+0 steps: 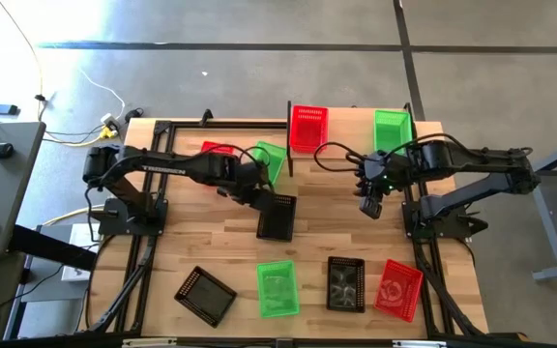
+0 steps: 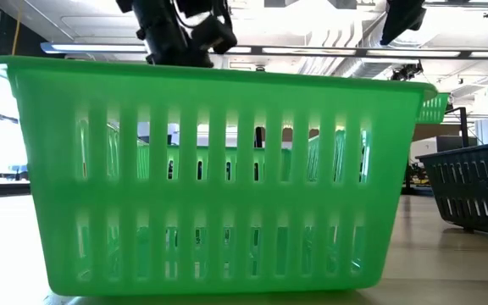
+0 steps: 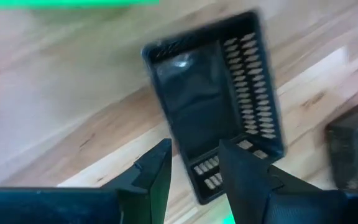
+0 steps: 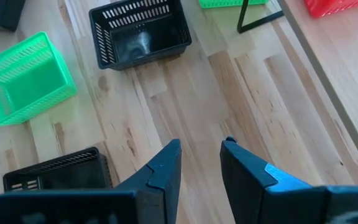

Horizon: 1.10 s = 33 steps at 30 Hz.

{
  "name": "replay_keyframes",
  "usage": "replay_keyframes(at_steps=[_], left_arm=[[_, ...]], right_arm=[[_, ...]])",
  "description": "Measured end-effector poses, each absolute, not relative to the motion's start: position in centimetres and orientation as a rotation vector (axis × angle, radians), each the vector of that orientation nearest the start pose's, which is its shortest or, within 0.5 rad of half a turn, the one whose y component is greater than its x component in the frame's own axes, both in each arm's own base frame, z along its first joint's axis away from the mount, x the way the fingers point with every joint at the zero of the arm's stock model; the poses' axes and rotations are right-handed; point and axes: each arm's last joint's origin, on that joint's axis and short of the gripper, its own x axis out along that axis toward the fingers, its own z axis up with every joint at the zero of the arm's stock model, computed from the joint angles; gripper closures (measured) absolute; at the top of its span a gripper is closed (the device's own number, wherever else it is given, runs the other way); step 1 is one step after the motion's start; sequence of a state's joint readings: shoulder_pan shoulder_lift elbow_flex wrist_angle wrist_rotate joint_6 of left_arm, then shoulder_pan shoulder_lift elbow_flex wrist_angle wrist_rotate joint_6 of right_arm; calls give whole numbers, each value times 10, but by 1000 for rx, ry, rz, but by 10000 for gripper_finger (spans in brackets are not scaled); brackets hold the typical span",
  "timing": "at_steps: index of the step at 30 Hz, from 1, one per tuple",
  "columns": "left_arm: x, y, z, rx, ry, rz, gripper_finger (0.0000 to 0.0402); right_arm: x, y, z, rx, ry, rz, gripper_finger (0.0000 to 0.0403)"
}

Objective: Stack baskets on shelf by color
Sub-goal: Put the top black basket on the shelf

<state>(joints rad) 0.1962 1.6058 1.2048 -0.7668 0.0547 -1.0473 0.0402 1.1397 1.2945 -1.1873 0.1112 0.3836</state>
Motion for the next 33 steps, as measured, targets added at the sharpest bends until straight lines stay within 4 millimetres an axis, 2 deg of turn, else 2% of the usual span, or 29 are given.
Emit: replay_keyframes(at_steps=[12, 23, 27, 33], left_arm=[[333, 59, 191, -1084, 1091, 799, 280], [342, 62, 167, -1087, 1108, 856, 285], [343, 62, 162, -1094, 1115, 869, 311], [344, 58, 163, -1112, 1088, 892, 381]], right_arm=[[192, 5, 358, 263, 1000, -255, 304], [192, 5, 358, 262, 999, -254, 304], [192, 5, 358, 263, 999, -250, 304], [195, 6, 359, 234, 981, -189, 304]])
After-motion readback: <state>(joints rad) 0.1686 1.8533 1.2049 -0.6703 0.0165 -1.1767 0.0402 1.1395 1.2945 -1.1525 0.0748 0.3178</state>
